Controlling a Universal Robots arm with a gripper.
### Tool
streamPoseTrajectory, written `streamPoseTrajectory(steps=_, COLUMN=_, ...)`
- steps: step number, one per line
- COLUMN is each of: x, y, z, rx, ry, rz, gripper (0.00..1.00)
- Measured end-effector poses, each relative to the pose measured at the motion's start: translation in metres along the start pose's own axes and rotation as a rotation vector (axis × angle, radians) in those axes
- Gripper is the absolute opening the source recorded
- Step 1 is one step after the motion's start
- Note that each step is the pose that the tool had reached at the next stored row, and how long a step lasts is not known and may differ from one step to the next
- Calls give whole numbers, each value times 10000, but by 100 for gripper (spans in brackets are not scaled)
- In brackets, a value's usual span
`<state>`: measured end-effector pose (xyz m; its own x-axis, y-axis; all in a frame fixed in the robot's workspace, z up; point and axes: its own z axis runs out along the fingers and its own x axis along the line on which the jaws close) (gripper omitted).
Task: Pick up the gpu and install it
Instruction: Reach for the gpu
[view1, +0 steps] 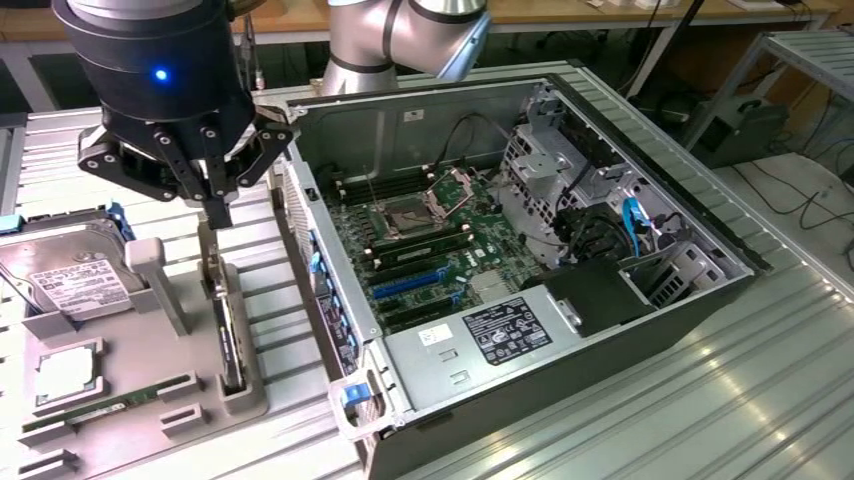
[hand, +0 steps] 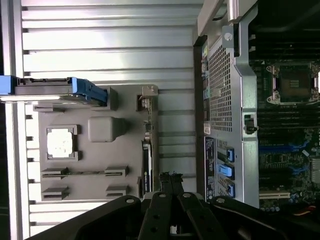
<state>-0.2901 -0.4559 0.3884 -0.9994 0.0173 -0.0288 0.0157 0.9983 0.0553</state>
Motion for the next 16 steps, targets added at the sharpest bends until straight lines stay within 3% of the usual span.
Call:
streamPoseTrajectory(steps=8, x=118, y=-25, z=4, rx=-8, ry=18, rz=-319, gripper=11)
streamPoseTrajectory(steps=16, x=300, y=-163, z=14, rx=-10, ry=20, rz=-356, gripper=11)
